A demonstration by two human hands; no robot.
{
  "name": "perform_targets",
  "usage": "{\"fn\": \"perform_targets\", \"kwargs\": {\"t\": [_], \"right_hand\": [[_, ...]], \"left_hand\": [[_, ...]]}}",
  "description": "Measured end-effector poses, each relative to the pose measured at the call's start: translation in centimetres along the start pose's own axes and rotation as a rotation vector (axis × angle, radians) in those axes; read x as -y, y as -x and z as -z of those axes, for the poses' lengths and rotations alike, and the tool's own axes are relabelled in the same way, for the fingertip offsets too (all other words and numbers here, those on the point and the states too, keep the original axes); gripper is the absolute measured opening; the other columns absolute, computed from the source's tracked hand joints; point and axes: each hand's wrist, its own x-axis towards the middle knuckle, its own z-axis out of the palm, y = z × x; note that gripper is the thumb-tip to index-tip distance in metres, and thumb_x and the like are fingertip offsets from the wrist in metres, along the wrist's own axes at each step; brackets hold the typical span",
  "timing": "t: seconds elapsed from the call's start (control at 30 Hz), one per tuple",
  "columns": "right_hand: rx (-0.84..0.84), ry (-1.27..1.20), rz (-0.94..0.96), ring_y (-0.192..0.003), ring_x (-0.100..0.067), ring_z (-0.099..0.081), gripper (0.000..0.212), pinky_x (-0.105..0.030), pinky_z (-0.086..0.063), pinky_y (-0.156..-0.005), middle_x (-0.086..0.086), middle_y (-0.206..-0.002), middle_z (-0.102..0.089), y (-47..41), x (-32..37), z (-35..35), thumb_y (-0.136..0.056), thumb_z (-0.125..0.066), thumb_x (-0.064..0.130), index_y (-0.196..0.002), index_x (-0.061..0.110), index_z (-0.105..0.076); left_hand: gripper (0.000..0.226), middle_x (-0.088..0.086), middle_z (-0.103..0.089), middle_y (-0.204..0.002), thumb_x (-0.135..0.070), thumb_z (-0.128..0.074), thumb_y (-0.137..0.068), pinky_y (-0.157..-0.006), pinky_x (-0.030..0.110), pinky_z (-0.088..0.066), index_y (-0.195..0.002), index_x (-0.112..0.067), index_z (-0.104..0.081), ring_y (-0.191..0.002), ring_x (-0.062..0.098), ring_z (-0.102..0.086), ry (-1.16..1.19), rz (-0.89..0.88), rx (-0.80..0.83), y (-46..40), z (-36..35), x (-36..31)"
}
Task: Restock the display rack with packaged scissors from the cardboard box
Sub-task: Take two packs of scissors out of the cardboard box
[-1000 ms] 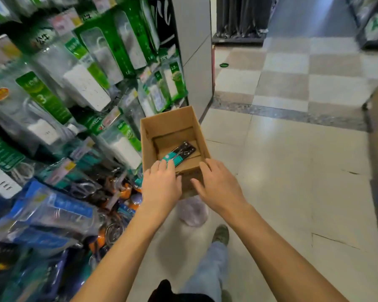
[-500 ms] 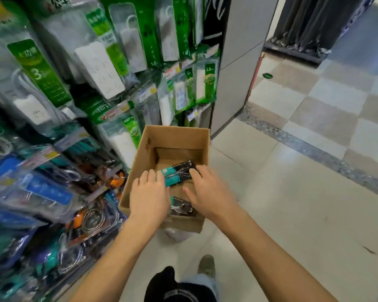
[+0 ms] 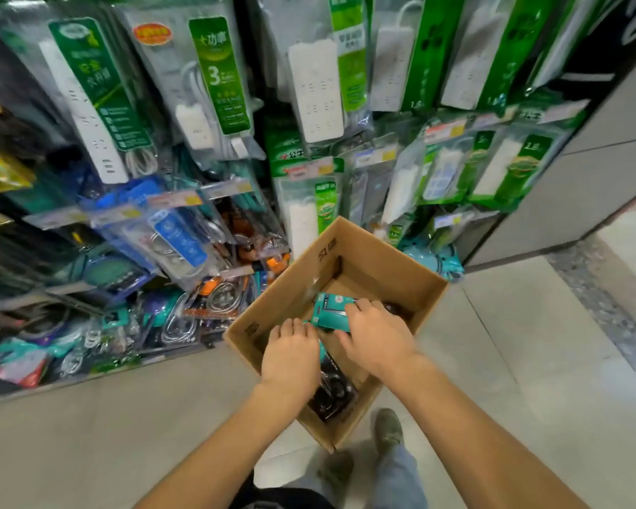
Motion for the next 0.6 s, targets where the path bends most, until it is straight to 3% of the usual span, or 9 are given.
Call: {"fn": "perform_targets", "kwargs": {"t": [0.13, 0.37, 0.6], "right_hand": [[0.184, 0.012, 0.115, -0.13, -0.028, -0.044, 0.057, -0.041, -0.043, -0.101, -0.013, -0.142, -0.048, -3.3, -1.4, -0.9, -0.096, -0.047, 0.047, -0.139, 0.011, -0.043], [0.456, 0.063, 0.165, -0.125, -0.03, -0.051, 0.049, -0.038, -0.043, -0.099, -0.01, -0.135, -0.055, -7.9, -4.6, -2.3, -0.092, -0.056, 0.04, -0.133, 0.014, -0.051], [0.621, 0.23, 0.202, -0.121, -0.029, -0.054, 0.049, -0.039, -0.047, -0.097, -0.011, -0.133, -0.056, -12.1, -6.0, -4.6, -0.091, -0.059, 0.036, -0.133, 0.012, -0.05]], "left_hand": [[0.055, 0.016, -0.047, -0.144, -0.022, -0.053, -0.096, -0.113, 0.043, -0.034, -0.146, -0.006, -0.036, -0.134, 0.032, -0.042, 0.048, 0.166, 0.131, -1.6, -0.6, -1.8], [0.047, 0.016, -0.048, -0.143, -0.016, -0.048, -0.097, -0.104, 0.041, -0.043, -0.143, -0.006, -0.041, -0.131, 0.033, -0.045, 0.163, 0.384, 0.373, -5.3, -2.5, -5.3], [0.044, 0.017, -0.05, -0.139, -0.009, -0.05, -0.097, -0.1, 0.04, -0.047, -0.14, -0.004, -0.043, -0.128, 0.032, -0.046, 0.347, 0.586, 0.415, -7.2, -5.1, -6.4]]}}
